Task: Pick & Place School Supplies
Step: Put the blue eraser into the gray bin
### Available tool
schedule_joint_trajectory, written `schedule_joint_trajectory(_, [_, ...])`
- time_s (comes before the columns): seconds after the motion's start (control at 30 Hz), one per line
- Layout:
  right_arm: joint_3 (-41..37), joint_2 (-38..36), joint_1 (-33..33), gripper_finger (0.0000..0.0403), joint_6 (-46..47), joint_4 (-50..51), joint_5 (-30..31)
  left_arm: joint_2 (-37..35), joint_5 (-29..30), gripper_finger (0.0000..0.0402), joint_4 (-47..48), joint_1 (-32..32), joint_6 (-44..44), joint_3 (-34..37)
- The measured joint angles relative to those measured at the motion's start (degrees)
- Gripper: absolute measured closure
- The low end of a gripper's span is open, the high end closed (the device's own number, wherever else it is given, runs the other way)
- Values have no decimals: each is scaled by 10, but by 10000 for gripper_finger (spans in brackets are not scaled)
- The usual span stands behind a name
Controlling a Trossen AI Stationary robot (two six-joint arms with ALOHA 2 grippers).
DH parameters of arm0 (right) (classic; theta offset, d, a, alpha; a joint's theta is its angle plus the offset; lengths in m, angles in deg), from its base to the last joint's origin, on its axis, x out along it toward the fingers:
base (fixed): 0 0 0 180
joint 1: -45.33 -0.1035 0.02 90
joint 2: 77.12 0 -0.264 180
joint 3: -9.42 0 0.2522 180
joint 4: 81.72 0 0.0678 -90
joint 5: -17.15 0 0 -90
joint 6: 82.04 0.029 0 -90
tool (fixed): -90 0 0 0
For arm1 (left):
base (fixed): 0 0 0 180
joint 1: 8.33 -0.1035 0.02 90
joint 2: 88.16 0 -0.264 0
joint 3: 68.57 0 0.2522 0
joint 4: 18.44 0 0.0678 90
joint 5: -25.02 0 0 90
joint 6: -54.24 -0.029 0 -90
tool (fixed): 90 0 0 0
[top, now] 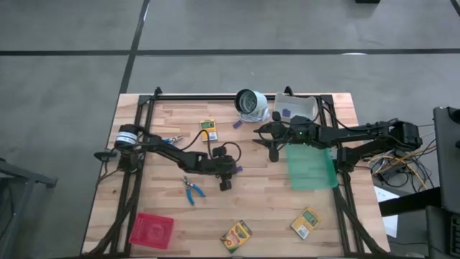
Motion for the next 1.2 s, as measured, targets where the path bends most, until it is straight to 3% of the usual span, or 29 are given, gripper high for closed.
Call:
schedule_joint_trajectory(0.33, [0, 0, 0, 234, 0, 0, 0, 2, -7, 319, 1, -1, -16, -5])
schedule_joint_trajectory(1.2, [0, 0, 0, 234, -2, 0, 0, 5, -37, 320, -3, -39, -95, -57])
